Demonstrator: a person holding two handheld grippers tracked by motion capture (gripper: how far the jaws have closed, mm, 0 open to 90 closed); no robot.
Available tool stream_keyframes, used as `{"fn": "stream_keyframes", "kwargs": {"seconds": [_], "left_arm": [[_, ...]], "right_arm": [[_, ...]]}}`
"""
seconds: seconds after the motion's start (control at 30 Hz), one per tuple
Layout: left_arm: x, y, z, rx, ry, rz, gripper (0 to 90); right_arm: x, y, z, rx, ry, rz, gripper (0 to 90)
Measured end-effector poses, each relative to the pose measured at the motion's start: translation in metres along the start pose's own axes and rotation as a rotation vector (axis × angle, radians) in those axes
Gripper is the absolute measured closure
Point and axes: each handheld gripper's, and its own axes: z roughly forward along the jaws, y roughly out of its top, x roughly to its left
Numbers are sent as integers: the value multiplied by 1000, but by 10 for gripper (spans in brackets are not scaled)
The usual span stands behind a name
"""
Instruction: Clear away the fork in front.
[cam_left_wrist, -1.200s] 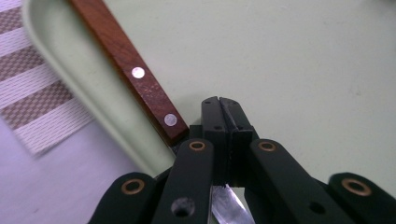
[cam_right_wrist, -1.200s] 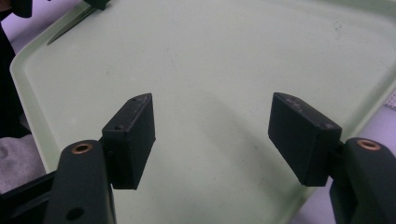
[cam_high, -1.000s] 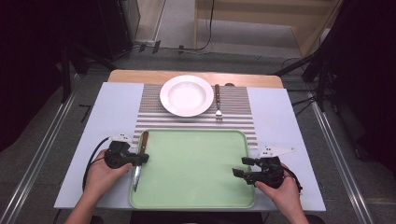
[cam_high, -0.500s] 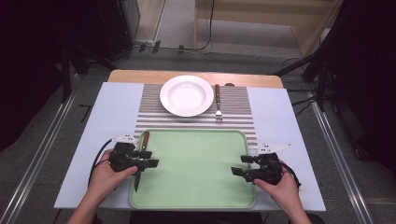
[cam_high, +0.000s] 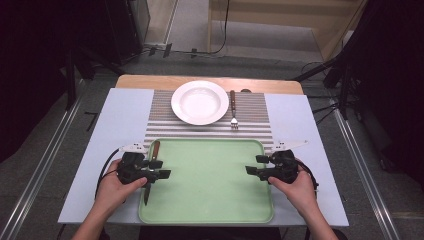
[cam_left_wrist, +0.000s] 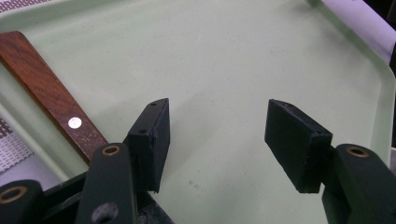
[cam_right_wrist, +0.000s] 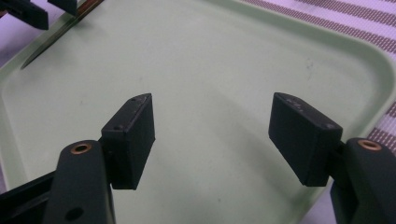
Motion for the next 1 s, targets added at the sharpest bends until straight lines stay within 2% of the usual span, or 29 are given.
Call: {"fn": "stream_keyframes", "kwargs": {"seconds": [0.5,1.0], "left_arm": [[3,2,1,-6,16,-10,397],[3,3,2,-3,10,-15,396]], "right_arm": [[-11,20,8,-3,-45,6,318],[-26,42,18,17,-54,9,359]]}}
